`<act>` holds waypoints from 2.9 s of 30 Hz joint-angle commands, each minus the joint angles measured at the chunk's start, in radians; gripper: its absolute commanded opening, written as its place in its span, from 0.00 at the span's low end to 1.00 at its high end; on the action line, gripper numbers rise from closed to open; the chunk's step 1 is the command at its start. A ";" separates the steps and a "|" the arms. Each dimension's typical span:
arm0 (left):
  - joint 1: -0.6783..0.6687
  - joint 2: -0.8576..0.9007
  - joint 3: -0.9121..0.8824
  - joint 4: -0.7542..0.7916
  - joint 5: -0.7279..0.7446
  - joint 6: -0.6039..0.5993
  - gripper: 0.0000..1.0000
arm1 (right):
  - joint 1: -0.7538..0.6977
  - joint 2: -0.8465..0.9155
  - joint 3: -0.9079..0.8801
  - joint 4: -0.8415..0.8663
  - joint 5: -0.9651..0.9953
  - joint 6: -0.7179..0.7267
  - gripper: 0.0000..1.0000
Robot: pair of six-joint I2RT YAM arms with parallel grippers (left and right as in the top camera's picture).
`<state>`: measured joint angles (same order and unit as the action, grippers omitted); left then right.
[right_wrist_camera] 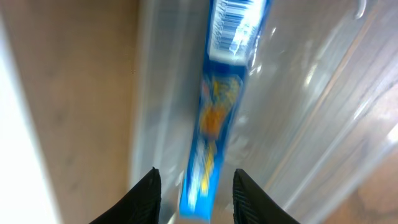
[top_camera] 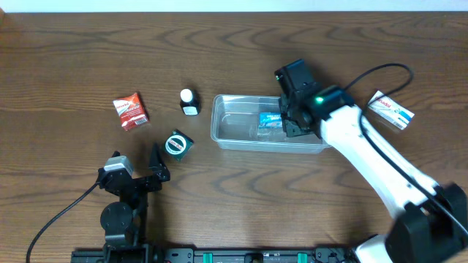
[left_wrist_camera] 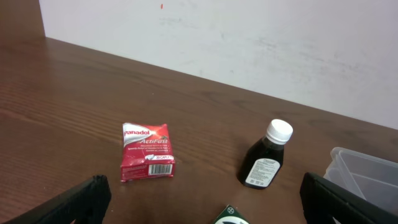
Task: Pack container
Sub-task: 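Lower the box into the container and open the right gripper, then push the blue-white box flat inside the container with the right gripper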
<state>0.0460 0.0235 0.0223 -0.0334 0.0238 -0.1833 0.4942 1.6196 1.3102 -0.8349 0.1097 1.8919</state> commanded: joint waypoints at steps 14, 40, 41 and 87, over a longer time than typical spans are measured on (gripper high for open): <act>0.006 0.000 -0.018 -0.037 -0.008 0.005 0.98 | 0.007 -0.106 0.017 -0.032 0.127 -0.076 0.27; 0.006 0.000 -0.018 -0.037 -0.008 0.006 0.98 | 0.006 0.028 0.017 0.208 0.278 -1.270 0.40; 0.006 0.000 -0.018 -0.037 -0.008 0.006 0.98 | 0.006 0.028 0.017 0.233 0.248 -1.363 0.41; 0.006 0.000 -0.018 -0.037 -0.009 0.006 0.98 | -0.083 0.159 0.016 0.239 0.068 -1.642 0.37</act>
<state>0.0460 0.0235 0.0223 -0.0334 0.0238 -0.1833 0.4210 1.7676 1.3144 -0.5922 0.1944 0.2604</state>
